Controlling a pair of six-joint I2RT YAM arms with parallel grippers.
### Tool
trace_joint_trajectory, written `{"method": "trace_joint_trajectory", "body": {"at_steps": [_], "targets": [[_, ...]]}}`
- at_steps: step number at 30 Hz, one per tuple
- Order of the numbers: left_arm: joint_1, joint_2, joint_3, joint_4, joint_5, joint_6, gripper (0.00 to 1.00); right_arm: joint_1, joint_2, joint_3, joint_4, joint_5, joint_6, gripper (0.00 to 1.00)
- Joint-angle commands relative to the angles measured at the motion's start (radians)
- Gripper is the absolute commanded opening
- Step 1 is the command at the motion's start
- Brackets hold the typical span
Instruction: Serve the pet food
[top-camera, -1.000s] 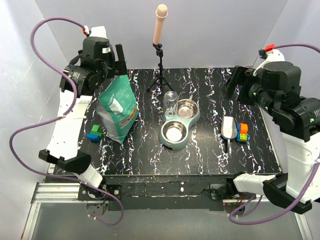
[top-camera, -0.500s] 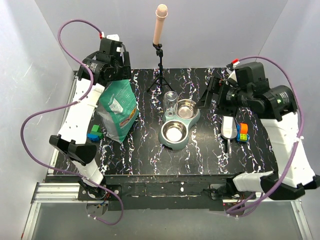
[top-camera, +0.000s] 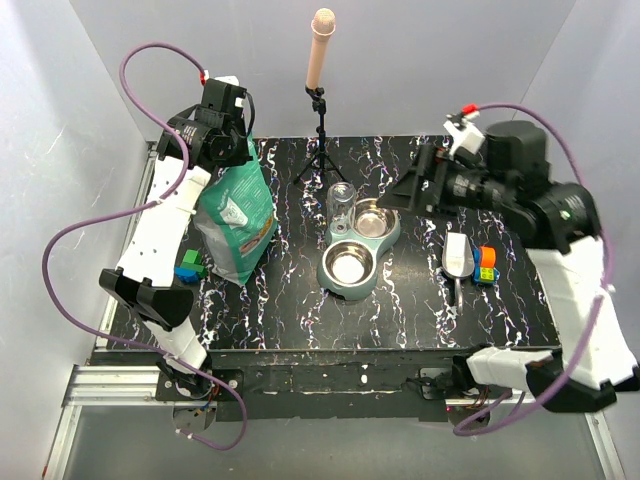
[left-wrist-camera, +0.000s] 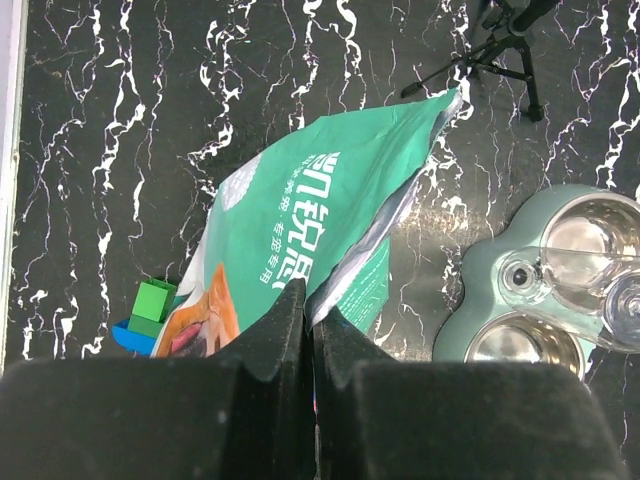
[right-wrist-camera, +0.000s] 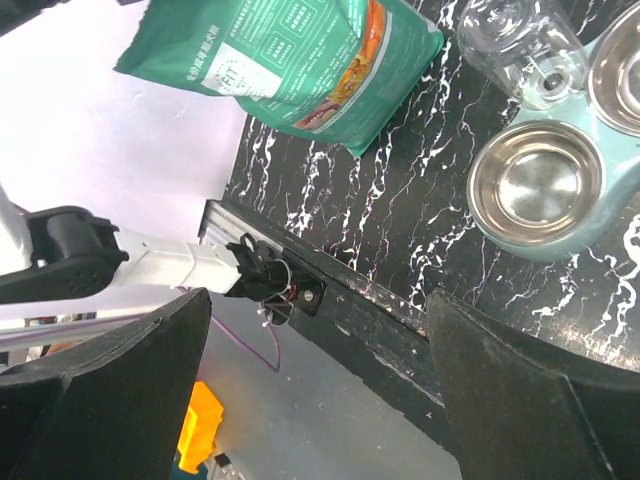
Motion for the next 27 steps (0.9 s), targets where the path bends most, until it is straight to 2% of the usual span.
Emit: {"method": "trace_joint_trajectory", "body": {"at_steps": [1, 6, 12, 15, 22, 27], "targets": [[0.001, -0.027, 0.053, -0.083, -0.04, -0.063, 0.0, 0.053, 0.069, 0.005, 0.146, -0.034, -0.02, 0.95], [0.001, -0.087, 0.073, -0.175, -0.075, -0.227, 0.0, 0.145, 0.187, 0.105, 0.168, -0.004, -0.001, 0.94], [0.001, -0.197, 0.001, -0.24, 0.115, -0.558, 0.0, 0.29, 0.307, 0.197, 0.209, 0.021, -0.005, 0.95], [0.001, -0.256, -0.062, -0.244, 0.14, -0.69, 0.0, 0.336, 0.343, 0.202, 0.226, 0.03, 0.032, 0.94], [0.001, -0.277, -0.044, -0.171, 0.127, -0.858, 0.0, 0.404, 0.391, 0.203, 0.264, 0.084, 0.107, 0.93], [-0.001, -0.213, 0.106, -0.171, 0.098, -0.882, 0.0, 0.436, 0.445, 0.237, 0.283, 0.098, 0.129, 0.93]]}}
